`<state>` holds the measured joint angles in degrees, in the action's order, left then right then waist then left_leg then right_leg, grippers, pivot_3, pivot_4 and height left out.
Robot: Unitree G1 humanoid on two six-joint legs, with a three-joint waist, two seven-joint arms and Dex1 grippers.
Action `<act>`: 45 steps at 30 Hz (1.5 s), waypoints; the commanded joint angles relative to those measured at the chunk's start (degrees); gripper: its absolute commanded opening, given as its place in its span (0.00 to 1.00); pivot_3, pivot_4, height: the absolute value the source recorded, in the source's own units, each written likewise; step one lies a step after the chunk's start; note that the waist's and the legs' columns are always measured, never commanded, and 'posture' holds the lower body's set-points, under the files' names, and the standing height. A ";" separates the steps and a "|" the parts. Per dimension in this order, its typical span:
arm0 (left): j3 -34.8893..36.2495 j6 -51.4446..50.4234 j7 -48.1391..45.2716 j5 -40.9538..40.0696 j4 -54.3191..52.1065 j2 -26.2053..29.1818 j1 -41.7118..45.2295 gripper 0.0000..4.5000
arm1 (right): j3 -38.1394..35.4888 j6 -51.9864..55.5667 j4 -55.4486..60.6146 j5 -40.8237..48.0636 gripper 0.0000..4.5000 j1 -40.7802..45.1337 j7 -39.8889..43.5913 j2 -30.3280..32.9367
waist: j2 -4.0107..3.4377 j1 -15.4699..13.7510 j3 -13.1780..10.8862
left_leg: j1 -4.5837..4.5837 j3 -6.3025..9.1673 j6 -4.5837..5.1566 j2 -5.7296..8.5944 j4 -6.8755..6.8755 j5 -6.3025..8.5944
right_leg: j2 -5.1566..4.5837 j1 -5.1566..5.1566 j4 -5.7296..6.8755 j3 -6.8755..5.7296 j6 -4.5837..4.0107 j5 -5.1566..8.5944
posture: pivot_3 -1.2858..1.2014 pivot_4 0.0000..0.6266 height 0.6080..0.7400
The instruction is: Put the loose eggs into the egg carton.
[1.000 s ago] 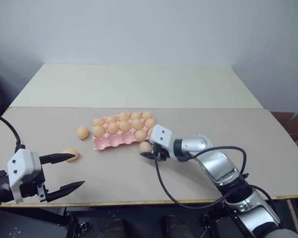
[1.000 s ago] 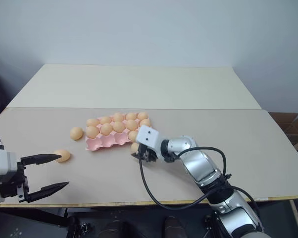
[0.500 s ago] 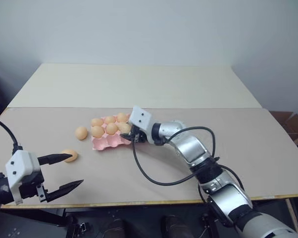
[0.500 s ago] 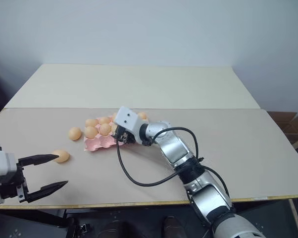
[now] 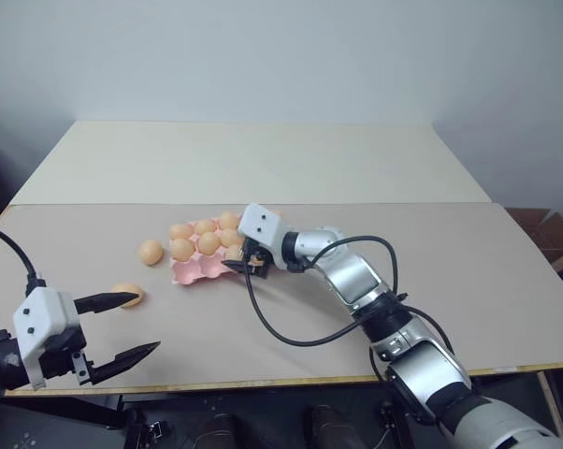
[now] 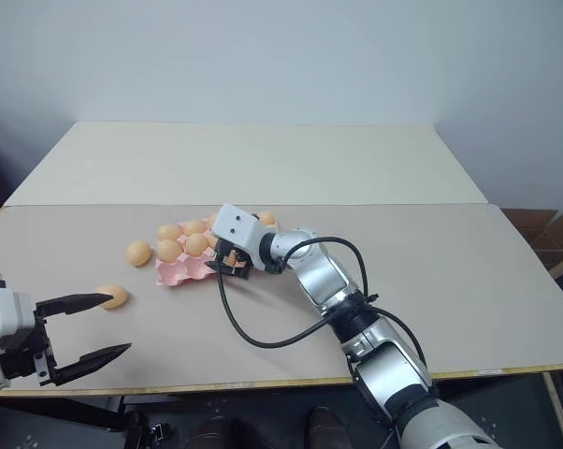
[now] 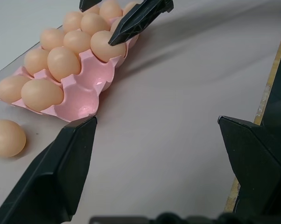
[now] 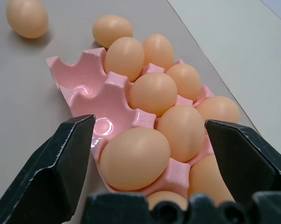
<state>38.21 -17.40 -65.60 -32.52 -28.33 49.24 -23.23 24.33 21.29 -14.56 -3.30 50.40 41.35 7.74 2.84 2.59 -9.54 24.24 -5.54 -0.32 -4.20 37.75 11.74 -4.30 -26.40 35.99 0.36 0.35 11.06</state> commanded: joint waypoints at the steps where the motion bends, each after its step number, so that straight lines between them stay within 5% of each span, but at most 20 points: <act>1: 1.40 1.15 0.71 -0.12 -1.00 -0.18 0.44 1.00 | -1.47 1.23 7.56 0.50 0.99 -0.90 1.34 2.15 | 0.00 -0.03 0.00 | 0.01 0.00 0.00 0.00 0.00 0.00 | 0.00 -0.01 0.00 0.00 0.00 0.00 | 0.52 0.24 1.00; 11: 6.16 -0.50 3.07 -0.05 -0.16 -2.23 -2.10 1.00 | -12.81 12.32 40.07 20.97 0.99 -12.09 22.89 25.65 | -0.01 -0.81 -0.01 | 0.01 0.01 -0.04 0.04 0.00 0.03 | -0.05 0.03 -0.13 -0.01 0.38 0.24 | 0.52 0.24 1.00; 18: 7.40 1.62 2.21 0.48 1.49 -2.48 -2.71 1.00 | -16.70 13.21 45.17 26.35 0.99 -17.55 26.22 35.40 | -0.01 -0.68 -0.01 | -0.21 0.08 -0.11 -0.01 -0.01 0.07 | -0.02 0.11 -0.08 -0.01 0.34 0.27 | 0.52 0.24 1.00; 30: 3.19 5.50 10.50 6.90 8.68 -4.86 3.58 1.00 | -14.73 13.69 45.89 25.88 0.99 -19.19 21.29 35.26 | 0.00 -1.12 -0.01 | -0.09 0.07 -0.10 0.03 -0.01 0.07 | -0.03 0.06 -0.14 0.00 0.35 0.26 | 0.52 0.24 1.00; 45: -14.32 14.14 18.11 15.94 35.20 -9.60 23.18 1.00 | -14.76 15.80 48.84 25.32 0.99 -21.18 13.63 33.87 | 0.08 -2.05 0.03 | -0.01 0.07 -0.05 0.08 0.01 0.04 | -0.07 0.09 -0.14 -0.04 0.25 0.17 | 0.52 0.24 1.00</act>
<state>23.78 -5.34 -47.64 -16.67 5.65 39.37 -1.17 10.99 36.99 32.21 22.04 29.23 55.99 41.17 2.92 0.53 -9.51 24.23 -5.47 -0.33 -4.13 37.76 11.76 -4.36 -26.31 35.86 0.31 0.54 11.20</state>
